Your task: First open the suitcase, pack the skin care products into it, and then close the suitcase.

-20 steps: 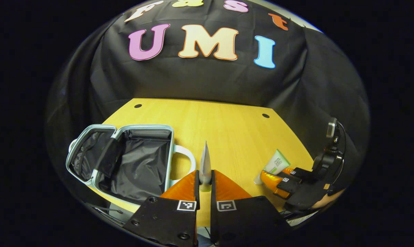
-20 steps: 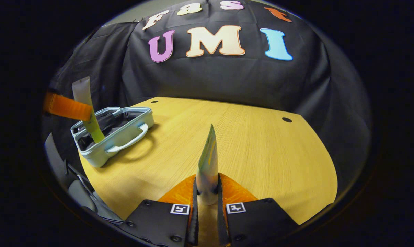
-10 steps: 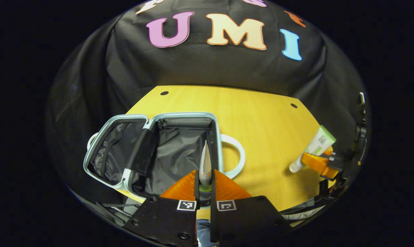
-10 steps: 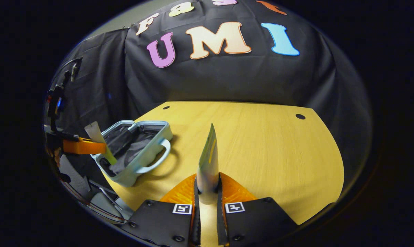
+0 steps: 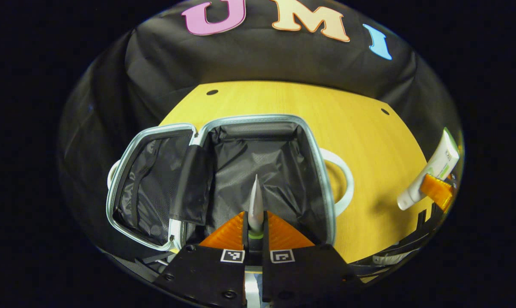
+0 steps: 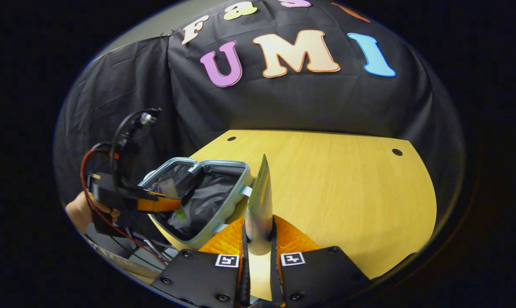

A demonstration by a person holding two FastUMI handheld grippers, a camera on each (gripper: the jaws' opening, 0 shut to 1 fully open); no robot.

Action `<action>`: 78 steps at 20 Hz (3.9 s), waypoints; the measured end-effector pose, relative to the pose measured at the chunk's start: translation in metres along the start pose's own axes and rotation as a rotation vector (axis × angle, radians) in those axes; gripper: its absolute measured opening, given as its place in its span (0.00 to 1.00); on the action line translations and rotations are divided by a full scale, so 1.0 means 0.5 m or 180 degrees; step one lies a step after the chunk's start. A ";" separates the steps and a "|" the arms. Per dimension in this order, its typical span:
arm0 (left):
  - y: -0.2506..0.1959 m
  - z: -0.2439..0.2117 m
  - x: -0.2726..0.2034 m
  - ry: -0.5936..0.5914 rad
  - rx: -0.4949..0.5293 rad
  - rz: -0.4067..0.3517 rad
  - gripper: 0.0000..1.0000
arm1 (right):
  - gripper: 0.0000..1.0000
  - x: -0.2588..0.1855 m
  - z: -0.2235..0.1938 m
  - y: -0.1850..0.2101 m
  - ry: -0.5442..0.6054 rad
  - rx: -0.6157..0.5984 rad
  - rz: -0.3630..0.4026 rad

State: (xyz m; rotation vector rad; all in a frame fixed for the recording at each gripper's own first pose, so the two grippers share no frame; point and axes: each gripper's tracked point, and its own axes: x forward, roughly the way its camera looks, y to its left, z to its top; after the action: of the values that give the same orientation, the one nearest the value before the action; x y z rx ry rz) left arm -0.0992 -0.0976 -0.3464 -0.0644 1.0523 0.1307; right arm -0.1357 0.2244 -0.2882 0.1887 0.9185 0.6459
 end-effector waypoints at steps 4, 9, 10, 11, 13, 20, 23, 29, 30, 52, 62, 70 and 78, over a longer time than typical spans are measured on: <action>0.026 -0.036 0.047 0.0254 0.0036 -0.0037 0.07 | 0.21 0.016 0.002 0.090 0.0130 0.0114 0.0222; 0.040 -0.010 0.079 0.0205 0.0095 -0.0153 0.08 | 0.24 0.041 -0.018 0.158 0.0312 0.0128 0.0304; 0.044 -0.009 0.088 0.0194 0.0092 -0.0171 0.10 | 0.21 0.047 -0.023 0.168 0.0337 0.0129 0.0300; 0.044 -0.009 0.094 0.0191 0.0084 -0.0205 0.13 | 0.21 0.054 -0.025 0.181 0.0368 0.0134 0.0303; 0.032 -0.003 0.099 0.0151 0.0057 -0.0362 0.21 | 0.21 0.070 -0.031 0.205 0.0404 0.0142 0.0311; 0.048 0.087 0.047 -0.0379 0.0100 -0.0731 0.74 | 0.21 0.154 -0.112 0.280 0.0828 0.0301 0.0326; 0.107 0.125 0.026 -0.0549 0.0082 -0.0688 0.74 | 0.21 0.193 -0.160 0.295 0.1017 0.0275 0.0260; 0.282 0.130 0.019 -0.0659 -0.0245 -0.0325 0.74 | 0.19 0.235 -0.199 0.296 0.1196 0.0198 0.0138; 0.316 0.127 0.019 -0.0664 -0.0333 -0.0257 0.74 | 0.24 0.239 -0.202 0.298 0.1197 0.0190 0.0130; 0.853 0.024 0.125 -0.0265 -0.1398 0.0624 0.84 | 0.98 0.221 0.004 0.268 0.0156 0.0241 -0.0229; 0.826 0.013 0.150 -0.0054 -0.1304 0.0456 0.05 | 0.98 0.181 0.035 0.206 -0.0063 0.0222 -0.0431; 0.808 0.132 -0.022 -0.0669 -0.1184 0.0528 0.01 | 0.98 0.149 0.055 0.179 -0.0297 0.0045 -0.0325; 0.664 0.246 -0.251 -0.1193 -0.0765 0.0596 0.00 | 0.98 0.096 0.068 0.108 -0.0352 0.0012 -0.0095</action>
State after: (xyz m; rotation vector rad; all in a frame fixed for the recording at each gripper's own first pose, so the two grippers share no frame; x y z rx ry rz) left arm -0.1004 0.2355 -0.1734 -0.1528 0.6627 0.4228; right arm -0.1117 0.2996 -0.2776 0.2115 0.8148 0.6003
